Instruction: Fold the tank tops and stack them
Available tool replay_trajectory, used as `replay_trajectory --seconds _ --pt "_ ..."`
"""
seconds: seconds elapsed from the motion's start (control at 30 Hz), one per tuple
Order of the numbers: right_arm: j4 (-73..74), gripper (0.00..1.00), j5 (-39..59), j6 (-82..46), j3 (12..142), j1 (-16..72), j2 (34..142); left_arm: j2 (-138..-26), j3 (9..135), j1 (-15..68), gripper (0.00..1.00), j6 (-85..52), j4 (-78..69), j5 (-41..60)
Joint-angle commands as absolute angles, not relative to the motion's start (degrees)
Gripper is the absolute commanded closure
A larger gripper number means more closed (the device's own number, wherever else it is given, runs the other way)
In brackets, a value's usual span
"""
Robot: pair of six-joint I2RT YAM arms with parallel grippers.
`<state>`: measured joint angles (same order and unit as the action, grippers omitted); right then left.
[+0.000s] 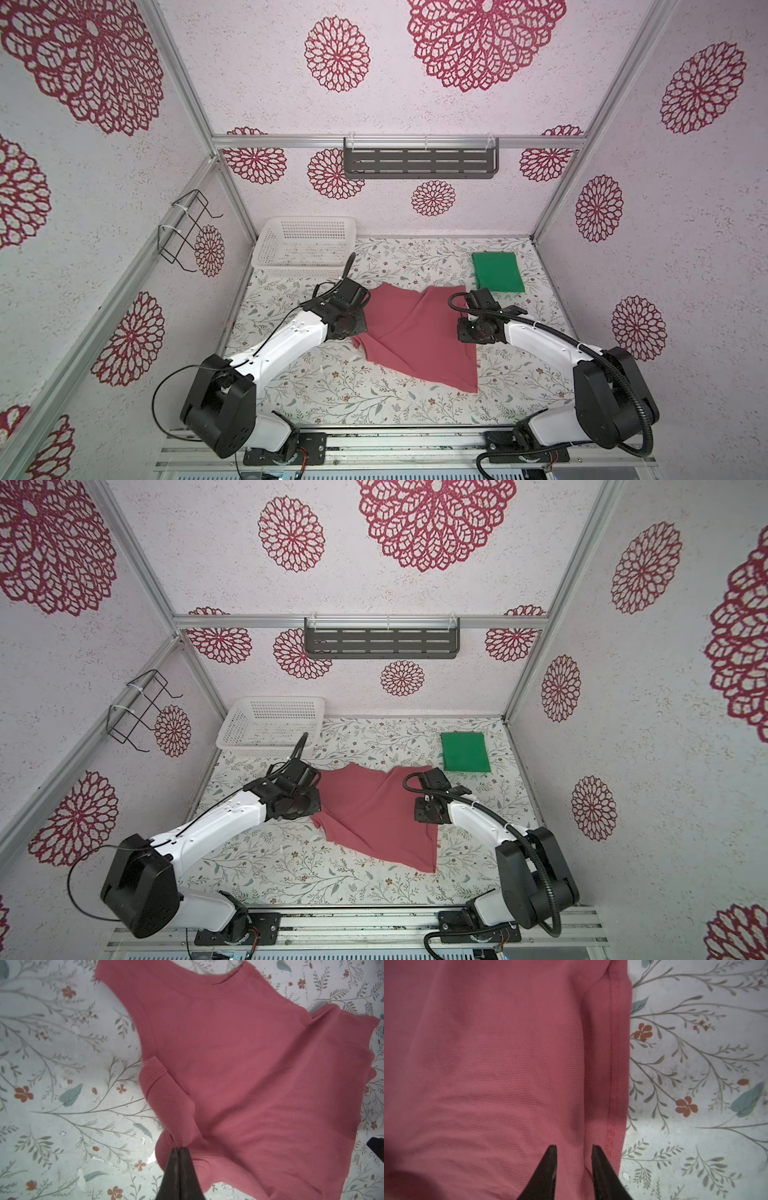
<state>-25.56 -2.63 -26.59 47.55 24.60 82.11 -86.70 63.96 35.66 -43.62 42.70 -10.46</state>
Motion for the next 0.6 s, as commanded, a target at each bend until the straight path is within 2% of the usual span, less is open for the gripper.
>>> replay_trajectory --seconds 0.0,0.03,0.1,0.17,0.2,0.27,0.4,0.5,0.57 --pt "-24.53 0.68 -2.15 -26.99 47.38 24.94 82.82 -95.51 71.49 41.35 1.00 -38.18 50.84 -15.92" --pt "-24.61 0.68 -2.16 -26.92 47.39 24.88 82.97 -98.78 74.17 42.68 0.97 -37.09 51.69 -15.91" --pt "-24.70 0.68 -2.13 -26.85 47.38 24.92 83.10 -105.04 80.62 45.75 0.61 -33.96 54.49 -16.90" --pt "-24.70 0.68 -2.09 -26.98 47.16 24.88 82.76 -107.59 84.01 47.61 0.38 -32.61 56.56 -18.51" --pt "-24.77 0.68 -2.13 -26.99 47.20 24.88 82.62 -106.85 83.54 47.56 0.33 -32.85 56.29 -18.21" --pt "-24.96 0.68 -2.24 -26.88 47.19 24.89 82.44 -102.69 79.19 46.14 0.27 -34.51 53.44 -16.62" --pt "-24.86 0.68 -2.21 -26.76 47.04 24.88 82.92 -88.65 64.35 39.56 0.26 -39.71 42.26 -8.47" --pt "-24.44 0.68 -1.57 -26.68 47.24 24.92 83.73 -81.40 53.55 32.68 0.33 -44.31 31.94 -1.20" --pt "-24.22 0.68 -1.27 -26.72 47.31 24.96 84.10 -80.87 50.14 29.35 0.41 -45.98 28.41 0.67"
